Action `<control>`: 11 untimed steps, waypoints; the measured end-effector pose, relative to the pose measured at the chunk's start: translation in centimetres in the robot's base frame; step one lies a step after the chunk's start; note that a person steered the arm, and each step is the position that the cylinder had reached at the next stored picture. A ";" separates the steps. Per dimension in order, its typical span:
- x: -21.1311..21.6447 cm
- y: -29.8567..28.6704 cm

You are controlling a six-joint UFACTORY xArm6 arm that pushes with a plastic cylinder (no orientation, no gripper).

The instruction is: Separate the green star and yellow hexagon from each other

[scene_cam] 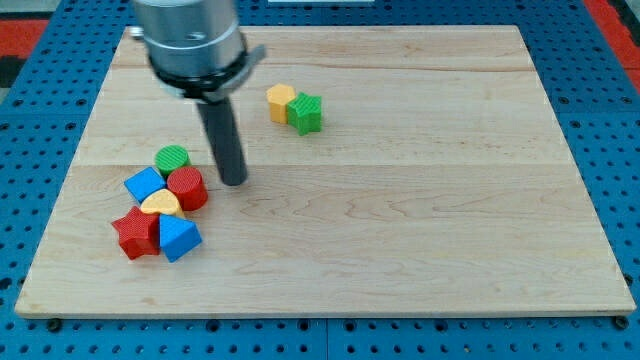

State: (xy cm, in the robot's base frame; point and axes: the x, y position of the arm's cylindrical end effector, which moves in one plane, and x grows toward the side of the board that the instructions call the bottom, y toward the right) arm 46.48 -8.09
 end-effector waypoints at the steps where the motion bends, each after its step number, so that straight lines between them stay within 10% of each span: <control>1: -2.7 7.6; 3: -11.9 12.2; 6: -7.9 -0.1; 8: -13.5 4.5; 11: -5.0 -2.0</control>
